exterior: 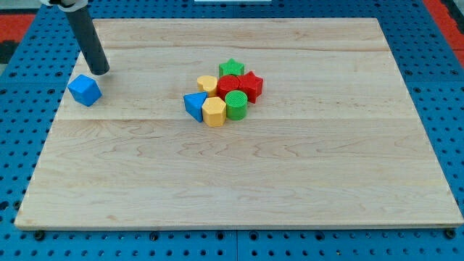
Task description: Nudge the line of blocks a bit right
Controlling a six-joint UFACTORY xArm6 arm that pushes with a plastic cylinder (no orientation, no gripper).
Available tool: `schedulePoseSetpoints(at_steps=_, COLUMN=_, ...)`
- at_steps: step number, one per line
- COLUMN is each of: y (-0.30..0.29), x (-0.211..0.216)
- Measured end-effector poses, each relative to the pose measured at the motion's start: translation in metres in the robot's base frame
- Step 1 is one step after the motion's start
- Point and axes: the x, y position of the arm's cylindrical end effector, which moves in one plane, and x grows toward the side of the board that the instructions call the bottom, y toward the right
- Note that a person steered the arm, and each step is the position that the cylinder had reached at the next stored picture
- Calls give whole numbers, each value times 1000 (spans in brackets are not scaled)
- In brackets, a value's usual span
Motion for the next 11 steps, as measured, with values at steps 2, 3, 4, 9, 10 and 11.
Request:
schedulePoseSetpoints(at_steps=2, y=6, x=-2)
schedulePoseSetpoints(at_steps=3, y=9, x=-11)
schedulePoseSetpoints(at_steps=4, y=55, x=-27)
schedulePoseSetpoints(at_steps=9, y=88, x=-20)
schedulePoseSetpoints(at_steps=10, y=97, x=-5)
schedulePoseSetpoints(at_steps=11, y=114, x=10)
